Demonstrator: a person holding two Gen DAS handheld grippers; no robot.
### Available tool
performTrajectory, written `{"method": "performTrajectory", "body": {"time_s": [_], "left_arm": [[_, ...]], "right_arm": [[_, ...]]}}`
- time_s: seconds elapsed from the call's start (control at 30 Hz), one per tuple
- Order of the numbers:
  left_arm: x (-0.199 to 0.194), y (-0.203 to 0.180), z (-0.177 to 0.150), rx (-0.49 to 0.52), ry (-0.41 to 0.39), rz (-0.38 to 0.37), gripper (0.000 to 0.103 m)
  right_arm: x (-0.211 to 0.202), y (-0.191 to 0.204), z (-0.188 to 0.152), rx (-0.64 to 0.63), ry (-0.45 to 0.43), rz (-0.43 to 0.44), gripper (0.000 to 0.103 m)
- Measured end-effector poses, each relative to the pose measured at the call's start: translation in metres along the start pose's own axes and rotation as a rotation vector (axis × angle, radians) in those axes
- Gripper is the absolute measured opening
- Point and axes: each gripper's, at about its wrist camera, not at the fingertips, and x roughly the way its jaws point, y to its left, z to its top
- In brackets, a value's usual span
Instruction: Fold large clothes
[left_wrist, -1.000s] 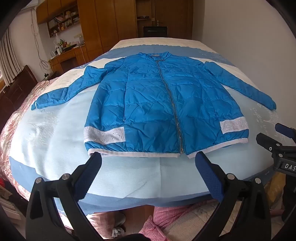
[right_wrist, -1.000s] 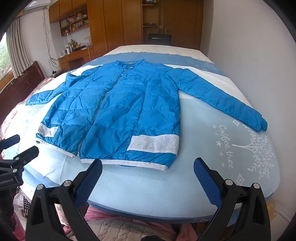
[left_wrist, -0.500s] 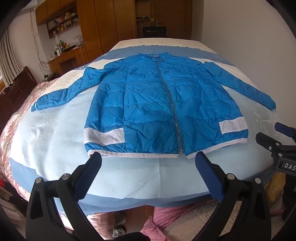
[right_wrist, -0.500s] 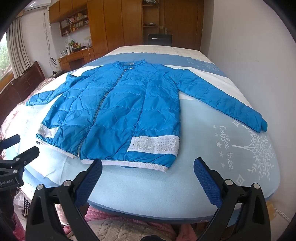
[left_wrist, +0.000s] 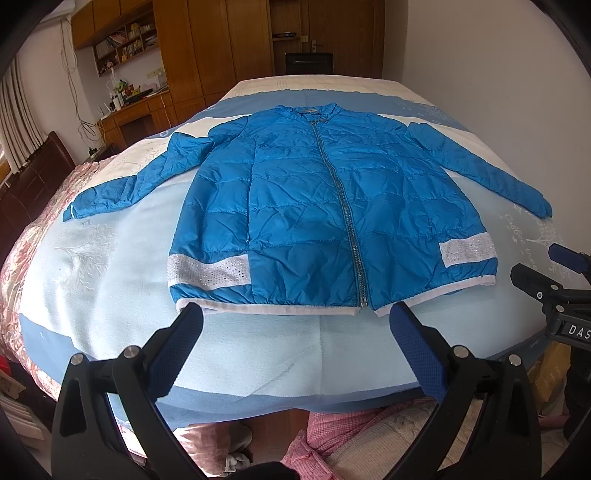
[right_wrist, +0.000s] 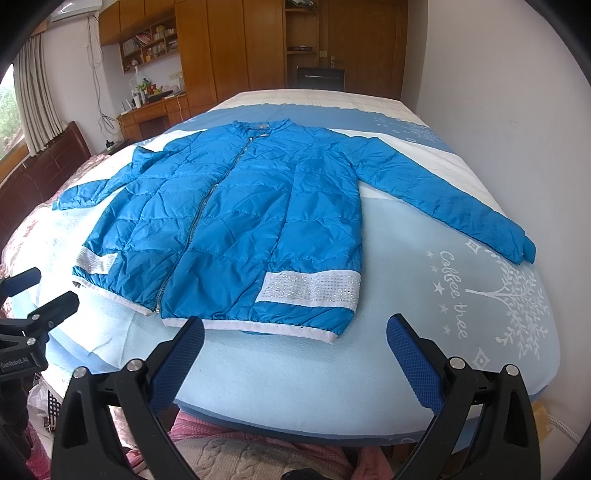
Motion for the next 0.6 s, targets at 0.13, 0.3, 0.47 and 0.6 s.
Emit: {"method": "performTrajectory", "body": {"time_s": [0.13,0.3,0.47,0.6], "left_arm": [[-0.0002,0.0004,-0.0001,-0.001,0.0,0.001,0.1],[-0.0016,0.0005,-0.0004,0.003,-0.002,-0.001,0.1],[-0.0016,0.0039,-0.0017,-0.001,0.0,0.001,0.1],[-0.0018,0.0069,-0.0025,-0.003,0.0,0.002,0.1]], "right_arm": [[-0.0007,0.0003,0.0003,0.001,0.0,0.0,0.099],[-0.0003,0.0012,0.0002,0.001,-0.001,0.001,0.099],[-0.0009,0.0014,0.0002,0.002,-0.002,0.001,0.099],[-0.0008,0.0012,0.0,0.001,0.0,0.001,0.099]]}}
